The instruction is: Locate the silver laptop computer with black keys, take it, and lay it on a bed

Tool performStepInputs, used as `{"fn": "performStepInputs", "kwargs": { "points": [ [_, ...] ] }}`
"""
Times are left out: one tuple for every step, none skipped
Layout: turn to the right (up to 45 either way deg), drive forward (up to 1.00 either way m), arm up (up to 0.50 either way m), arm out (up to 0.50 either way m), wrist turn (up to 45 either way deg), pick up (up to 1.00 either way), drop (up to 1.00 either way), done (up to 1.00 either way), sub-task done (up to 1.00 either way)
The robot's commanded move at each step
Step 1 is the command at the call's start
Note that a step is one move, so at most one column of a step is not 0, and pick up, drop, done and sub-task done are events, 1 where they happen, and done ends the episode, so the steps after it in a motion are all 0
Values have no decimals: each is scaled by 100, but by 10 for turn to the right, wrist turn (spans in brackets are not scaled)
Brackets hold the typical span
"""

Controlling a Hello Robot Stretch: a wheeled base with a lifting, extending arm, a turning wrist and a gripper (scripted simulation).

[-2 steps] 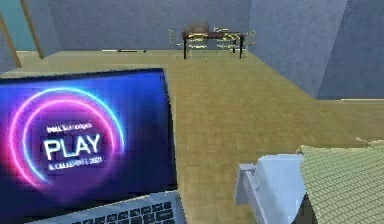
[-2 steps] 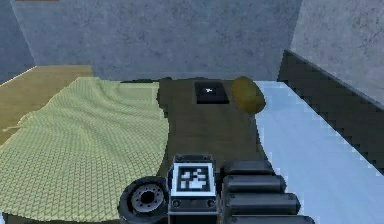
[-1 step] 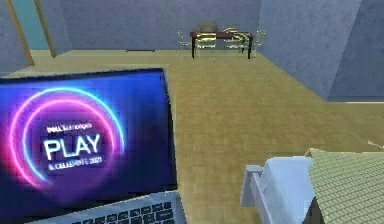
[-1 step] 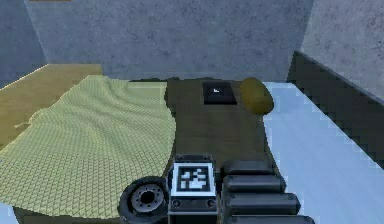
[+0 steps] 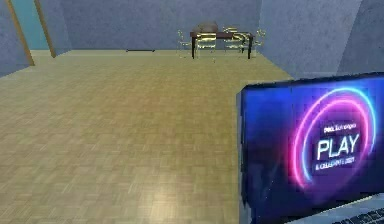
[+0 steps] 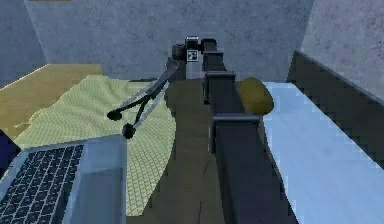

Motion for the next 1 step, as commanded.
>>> {"fn": "performStepInputs", "kwargs": {
  "points": [
    [0,0,0,0,450,0,0,0,0]
  ]
}}
